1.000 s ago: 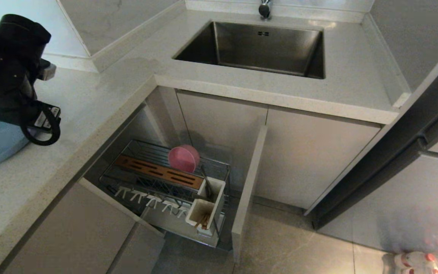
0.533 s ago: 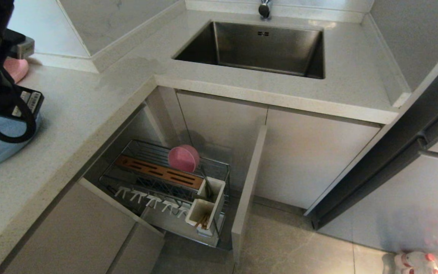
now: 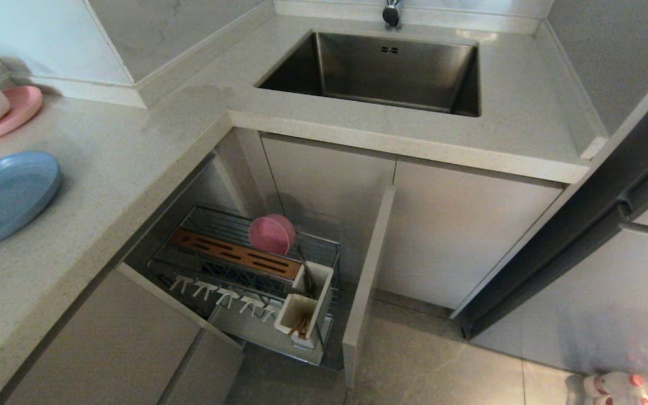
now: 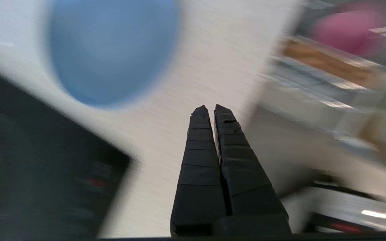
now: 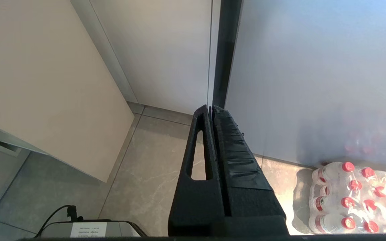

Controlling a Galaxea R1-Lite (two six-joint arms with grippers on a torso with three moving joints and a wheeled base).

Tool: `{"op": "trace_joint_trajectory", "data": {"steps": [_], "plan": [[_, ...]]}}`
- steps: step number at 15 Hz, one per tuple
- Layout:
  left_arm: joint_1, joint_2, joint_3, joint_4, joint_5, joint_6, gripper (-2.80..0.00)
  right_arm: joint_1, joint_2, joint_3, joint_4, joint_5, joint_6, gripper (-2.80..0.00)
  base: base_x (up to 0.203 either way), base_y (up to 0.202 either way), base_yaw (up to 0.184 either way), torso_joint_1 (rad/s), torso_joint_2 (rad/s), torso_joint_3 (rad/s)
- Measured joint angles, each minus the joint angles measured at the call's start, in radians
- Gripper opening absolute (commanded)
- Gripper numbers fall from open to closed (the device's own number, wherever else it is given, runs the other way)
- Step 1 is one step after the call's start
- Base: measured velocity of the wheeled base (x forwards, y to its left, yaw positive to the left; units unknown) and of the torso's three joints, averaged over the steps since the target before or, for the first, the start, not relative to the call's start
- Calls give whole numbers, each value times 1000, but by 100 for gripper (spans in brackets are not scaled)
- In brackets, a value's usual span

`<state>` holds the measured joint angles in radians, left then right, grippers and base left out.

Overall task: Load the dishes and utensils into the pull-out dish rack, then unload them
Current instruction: Take the bowl out of the cupboard

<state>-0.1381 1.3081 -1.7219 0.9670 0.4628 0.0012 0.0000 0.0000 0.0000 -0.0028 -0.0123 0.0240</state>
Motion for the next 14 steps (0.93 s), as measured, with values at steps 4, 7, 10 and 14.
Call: {"op": "trace_joint_trajectory", "data": {"steps": [4, 7, 10, 14], "plan": [[-26, -133, 93, 4, -244, -236, -280, 0, 0, 0, 0, 0, 0, -280, 0, 0, 0, 0, 0, 0], [-49, -186, 139, 6, -392, -374, -280, 0, 0, 0, 0, 0, 0, -280, 0, 0, 0, 0, 0, 0], [-86, -187, 155, 20, -468, -531, -280, 0, 0, 0, 0, 0, 0, -280, 0, 0, 0, 0, 0, 0], [-147, -105, 152, -52, -461, -791, -280, 0, 0, 0, 0, 0, 0, -280, 0, 0, 0, 0, 0, 0]]}}
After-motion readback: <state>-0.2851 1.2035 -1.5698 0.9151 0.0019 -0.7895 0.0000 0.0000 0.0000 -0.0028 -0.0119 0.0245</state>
